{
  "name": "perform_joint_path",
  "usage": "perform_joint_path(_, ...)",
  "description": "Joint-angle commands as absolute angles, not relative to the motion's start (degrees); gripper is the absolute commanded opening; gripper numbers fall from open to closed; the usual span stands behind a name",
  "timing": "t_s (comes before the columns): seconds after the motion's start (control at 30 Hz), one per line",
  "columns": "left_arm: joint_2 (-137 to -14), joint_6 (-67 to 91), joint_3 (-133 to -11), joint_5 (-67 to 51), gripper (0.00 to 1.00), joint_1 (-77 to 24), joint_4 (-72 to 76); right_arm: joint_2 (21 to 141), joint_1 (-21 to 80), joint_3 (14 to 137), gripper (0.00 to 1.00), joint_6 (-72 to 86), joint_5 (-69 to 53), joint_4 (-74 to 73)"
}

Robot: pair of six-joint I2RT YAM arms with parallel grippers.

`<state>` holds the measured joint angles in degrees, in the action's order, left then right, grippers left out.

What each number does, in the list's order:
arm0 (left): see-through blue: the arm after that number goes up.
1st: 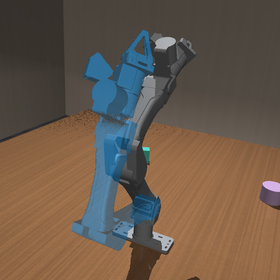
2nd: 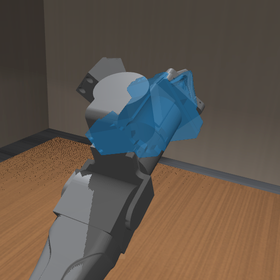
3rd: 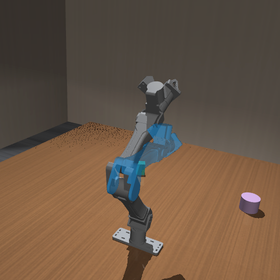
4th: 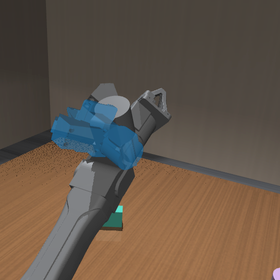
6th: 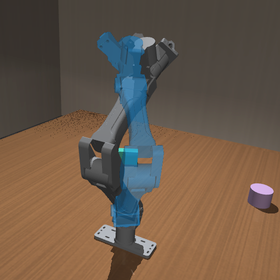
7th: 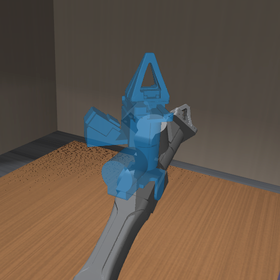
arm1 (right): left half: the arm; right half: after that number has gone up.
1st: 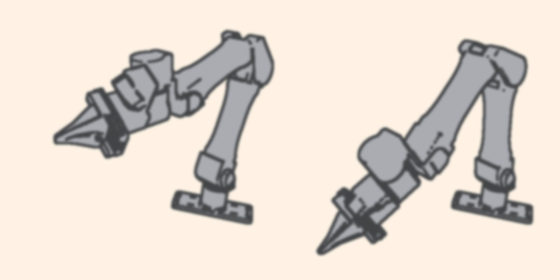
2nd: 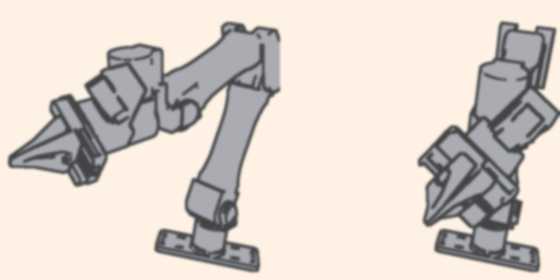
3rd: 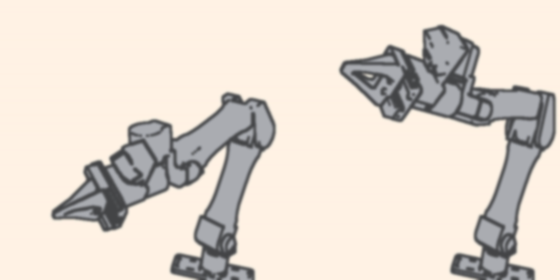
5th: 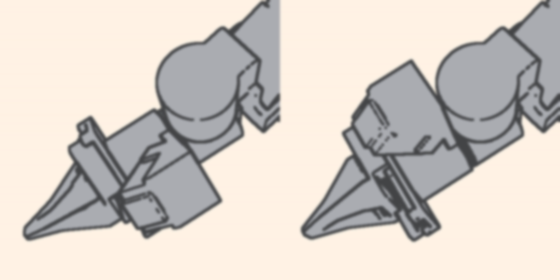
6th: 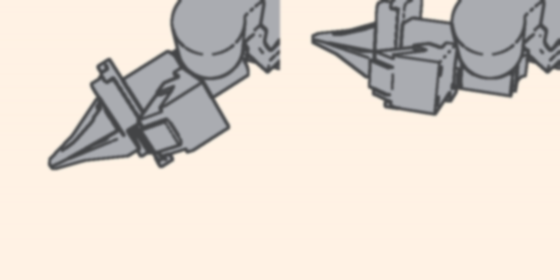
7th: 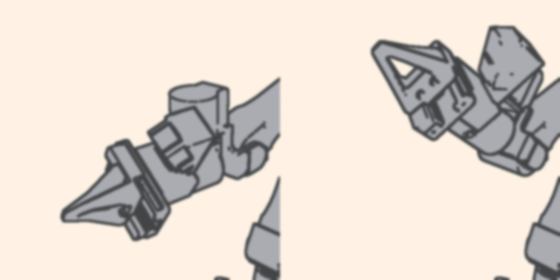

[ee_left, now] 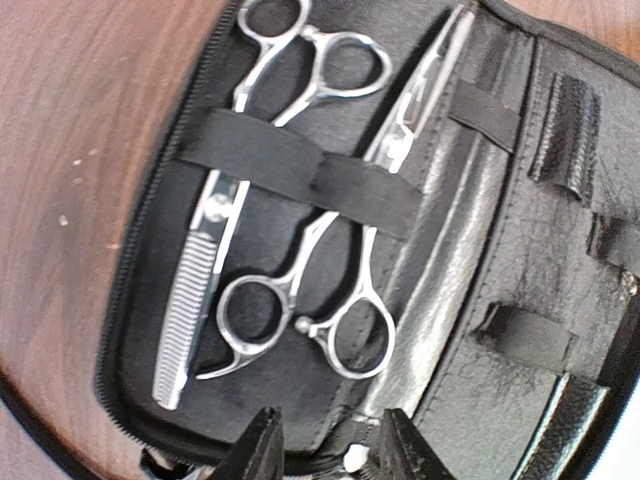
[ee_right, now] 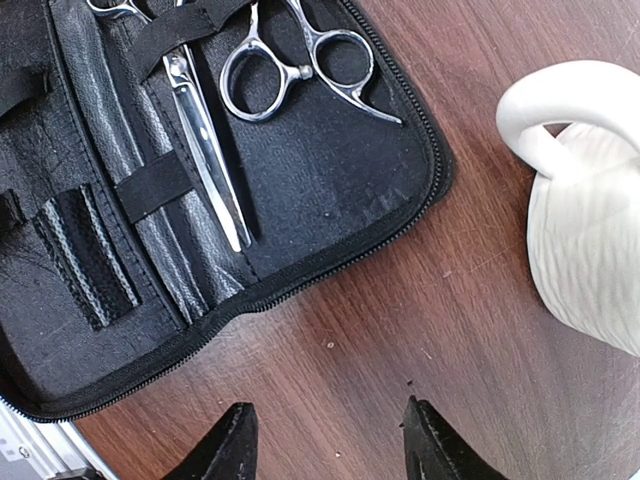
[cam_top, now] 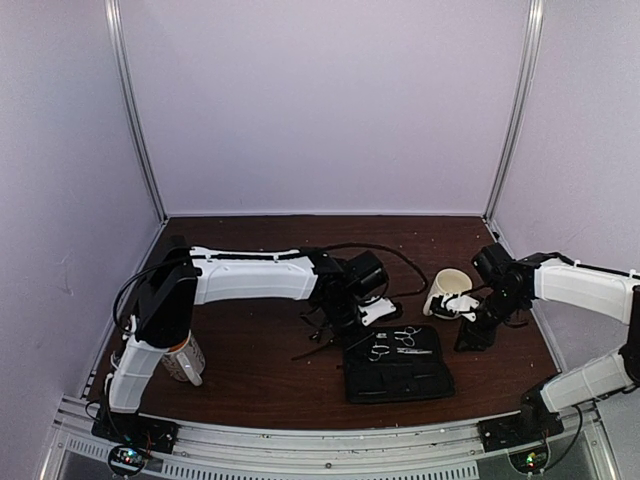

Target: Sort the hair-cutting tools

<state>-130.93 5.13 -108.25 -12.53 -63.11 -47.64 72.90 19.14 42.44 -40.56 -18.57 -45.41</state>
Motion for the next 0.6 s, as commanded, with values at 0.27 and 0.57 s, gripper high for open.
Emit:
perform_joint_path(0.27,-136.5,4.6,-113.2,-14.8,0.28,-63.9,-46.9,78.0,16.0,46.2,0.51,-38.2,-25.1,-48.2)
perform_joint_path(0.57,-141.4,3.9,-120.1,-15.9,0.11,-63.9,-51.5,78.6,9.8,48.1,0.51,-36.9,-27.1,-49.0)
